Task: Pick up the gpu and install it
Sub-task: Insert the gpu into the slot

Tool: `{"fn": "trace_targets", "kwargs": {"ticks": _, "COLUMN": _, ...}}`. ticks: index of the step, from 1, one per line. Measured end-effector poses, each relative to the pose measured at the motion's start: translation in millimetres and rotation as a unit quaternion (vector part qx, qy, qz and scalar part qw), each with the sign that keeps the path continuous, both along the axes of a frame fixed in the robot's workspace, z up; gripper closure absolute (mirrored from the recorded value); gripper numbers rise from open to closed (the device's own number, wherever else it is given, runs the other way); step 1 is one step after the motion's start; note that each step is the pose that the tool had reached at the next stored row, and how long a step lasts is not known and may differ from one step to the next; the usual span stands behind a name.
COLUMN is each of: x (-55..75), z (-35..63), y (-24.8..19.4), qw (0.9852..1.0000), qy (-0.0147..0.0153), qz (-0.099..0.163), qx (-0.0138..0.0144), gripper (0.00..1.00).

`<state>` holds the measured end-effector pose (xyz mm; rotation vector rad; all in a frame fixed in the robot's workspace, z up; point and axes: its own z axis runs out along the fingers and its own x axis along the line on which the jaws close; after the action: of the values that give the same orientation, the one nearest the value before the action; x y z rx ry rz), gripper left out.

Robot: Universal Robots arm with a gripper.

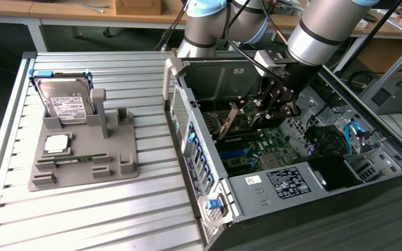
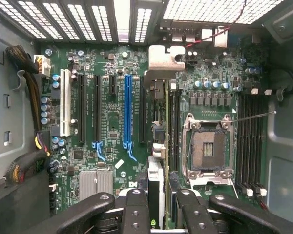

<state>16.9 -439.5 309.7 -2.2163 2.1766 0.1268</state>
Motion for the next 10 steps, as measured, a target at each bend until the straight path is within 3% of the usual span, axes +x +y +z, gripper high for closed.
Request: {"fn": "trace_targets", "kwargs": {"ticks": 10, "x": -1.4, "z": -0.8, "y": -9.8, "qw": 1.0000, "qy": 0.0000, "qz": 0.000, "qx": 0.0001, "gripper": 0.73}}
